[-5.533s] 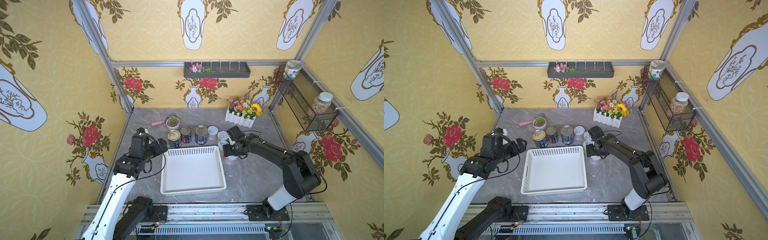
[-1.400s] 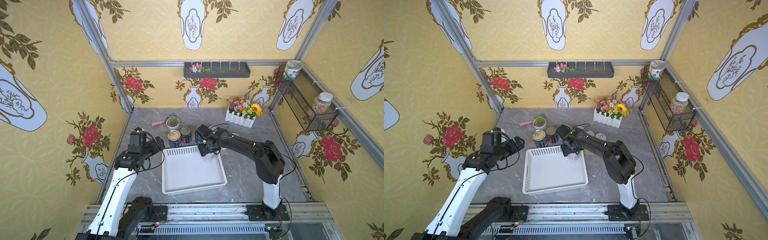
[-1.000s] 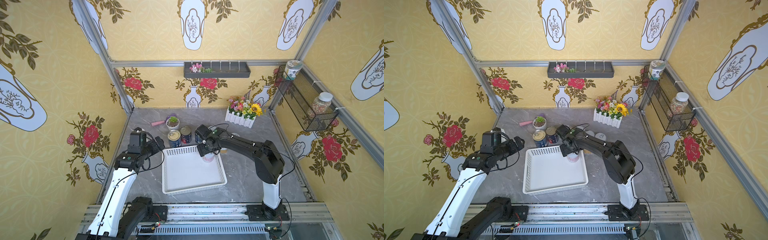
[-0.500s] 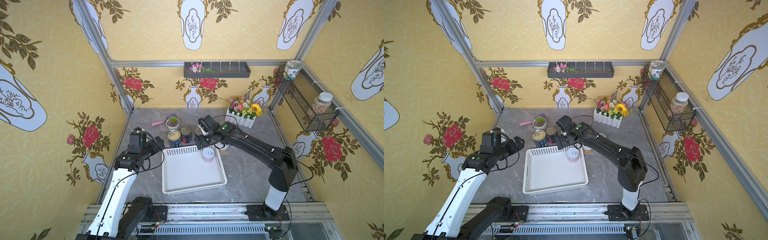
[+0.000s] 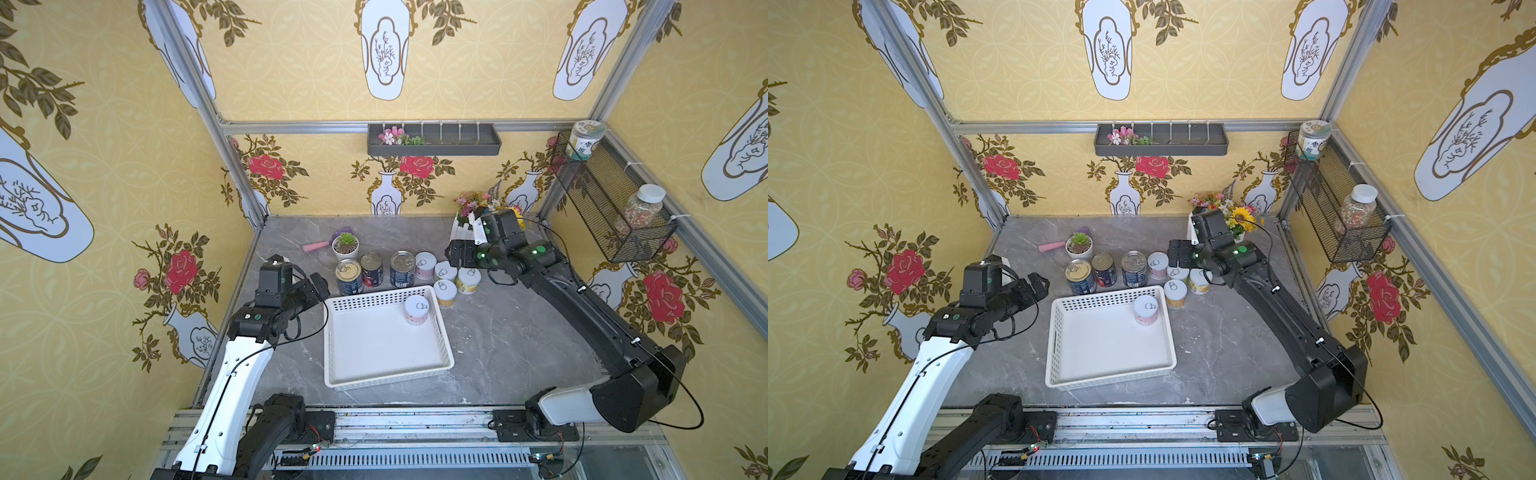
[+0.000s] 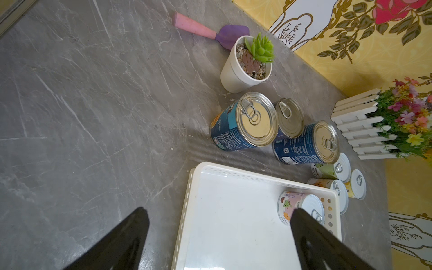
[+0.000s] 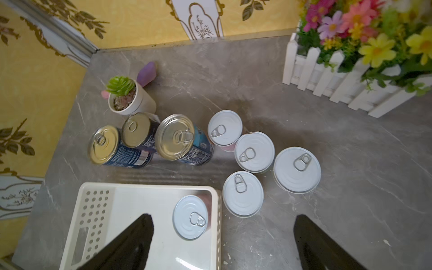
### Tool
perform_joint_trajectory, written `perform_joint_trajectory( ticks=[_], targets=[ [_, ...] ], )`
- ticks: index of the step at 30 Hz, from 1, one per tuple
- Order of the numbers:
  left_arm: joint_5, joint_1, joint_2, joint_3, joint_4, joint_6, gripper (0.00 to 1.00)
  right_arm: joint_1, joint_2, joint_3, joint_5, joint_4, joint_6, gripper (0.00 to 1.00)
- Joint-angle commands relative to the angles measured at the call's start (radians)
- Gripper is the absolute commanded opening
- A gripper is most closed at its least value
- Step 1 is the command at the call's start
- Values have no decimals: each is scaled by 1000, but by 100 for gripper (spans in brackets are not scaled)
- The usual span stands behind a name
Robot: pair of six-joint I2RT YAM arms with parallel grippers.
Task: Put the canned food in the basket
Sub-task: Place the canned food in the basket, then pick up the canned food from the center of the board.
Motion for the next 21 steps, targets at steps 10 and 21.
perform_joint_trajectory(
  ticks=[10, 21],
  targets=[
    [3, 0, -10, -9, 16, 6, 100, -216, 26, -141, -27, 145, 36, 97],
    [0, 0, -19, -10, 16, 5, 100, -227, 132, -114, -48, 140, 18, 97]
  ],
)
